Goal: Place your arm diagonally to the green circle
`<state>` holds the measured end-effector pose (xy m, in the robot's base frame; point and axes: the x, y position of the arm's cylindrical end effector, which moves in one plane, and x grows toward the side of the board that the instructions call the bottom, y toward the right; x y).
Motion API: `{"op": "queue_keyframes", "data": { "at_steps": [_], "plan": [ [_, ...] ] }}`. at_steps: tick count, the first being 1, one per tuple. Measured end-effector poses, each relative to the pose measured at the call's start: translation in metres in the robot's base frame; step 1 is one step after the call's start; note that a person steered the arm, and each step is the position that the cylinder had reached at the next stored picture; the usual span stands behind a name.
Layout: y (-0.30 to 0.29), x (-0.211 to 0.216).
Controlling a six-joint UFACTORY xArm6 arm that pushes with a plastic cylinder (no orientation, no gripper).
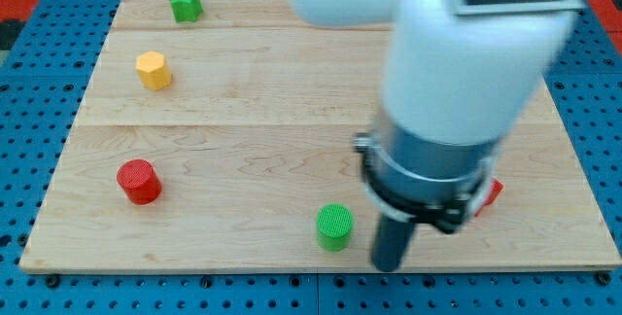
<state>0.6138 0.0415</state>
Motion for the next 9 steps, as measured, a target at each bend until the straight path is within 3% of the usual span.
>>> {"op": "queue_keyframes", "data": {
  "at_steps": [1,2,4,9],
  "plan": [
    [-0.039,-0.027],
    [-0.035,-0.025],
    [-0.118,-0.018],
    [-0.118,-0.017]
  ]
}}
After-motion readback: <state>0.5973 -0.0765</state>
